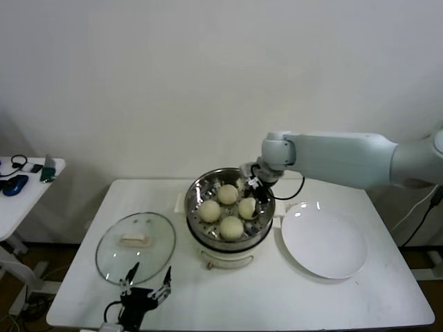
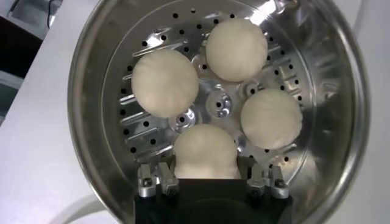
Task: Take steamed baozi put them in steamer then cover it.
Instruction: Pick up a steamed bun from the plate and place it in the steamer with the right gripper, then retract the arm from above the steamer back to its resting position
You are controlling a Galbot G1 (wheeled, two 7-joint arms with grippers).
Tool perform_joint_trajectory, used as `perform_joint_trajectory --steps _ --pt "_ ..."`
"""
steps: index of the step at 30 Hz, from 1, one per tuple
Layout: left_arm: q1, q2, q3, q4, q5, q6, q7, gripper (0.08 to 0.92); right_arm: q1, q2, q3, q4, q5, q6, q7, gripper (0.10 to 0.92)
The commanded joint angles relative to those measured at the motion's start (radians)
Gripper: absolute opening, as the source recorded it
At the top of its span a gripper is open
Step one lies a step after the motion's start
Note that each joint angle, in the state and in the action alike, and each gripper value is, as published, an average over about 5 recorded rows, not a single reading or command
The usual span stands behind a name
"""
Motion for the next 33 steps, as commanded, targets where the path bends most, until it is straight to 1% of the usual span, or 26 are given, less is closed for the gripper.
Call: perform_joint_trajectory --steps 1,4,8,10,12,13,15,17,19,22,27,30,33 --pt "0.001 0.002 -0.002 -0.004 -0.001 0.001 0.0 0.823 -0.031 0.017 0.022 -0.027 -0.013 0.009 -0.002 0.754" --pt "0.003 0.002 -0.004 -0.012 -0.003 0.006 0.0 0.823 0.019 -0.002 0.04 -0.024 0.029 0.034 -0.04 0.808" --pt "0.007 0.004 -0.003 -0.021 -0.001 0.014 0.001 0.823 0.131 -0.064 0.06 -0.015 0.138 0.077 -0.114 0.822" --pt "0.006 0.003 -0.003 -0.024 0.001 0.013 -0.002 0.823 0.174 -0.11 0.078 -0.006 0.208 0.075 -0.118 0.822" --pt "0.004 0.002 -0.003 -0.027 0.004 0.011 -0.008 0.823 0.195 -0.168 0.113 0.013 0.258 0.044 -0.075 0.823" --pt "0.002 0.002 -0.004 -0.029 0.005 0.01 -0.013 0.823 0.191 -0.204 0.149 0.032 0.272 0.01 -0.02 0.823" --pt "-0.003 0.001 -0.006 -0.032 0.003 0.005 -0.027 0.823 0.119 -0.286 0.276 0.082 0.269 -0.067 0.148 0.823" --pt "-0.012 0.0 -0.008 -0.033 -0.002 -0.003 -0.044 0.823 -0.016 -0.373 0.466 0.141 0.234 -0.14 0.335 0.823" --pt "-0.026 0.0 -0.01 -0.028 -0.007 -0.016 -0.062 0.823 -0.187 -0.455 0.681 0.192 0.19 -0.168 0.463 0.823" --pt "-0.048 0.006 -0.009 -0.017 -0.027 -0.027 -0.074 0.823 -0.424 -0.561 0.948 0.258 0.145 -0.145 0.56 0.823" --pt "-0.068 0.033 -0.013 -0.007 -0.045 -0.044 -0.074 0.823 -0.811 -0.735 1.236 0.36 0.112 -0.007 0.708 0.823" --pt "-0.082 0.045 -0.021 0.0 -0.047 -0.054 -0.084 0.823 -1.174 -0.756 1.588 0.411 0.124 0.013 0.8 0.823" --pt "-0.099 0.055 -0.025 0.007 -0.042 -0.072 -0.093 0.823 -1.558 -0.694 1.983 0.441 0.124 0.026 0.831 0.823"
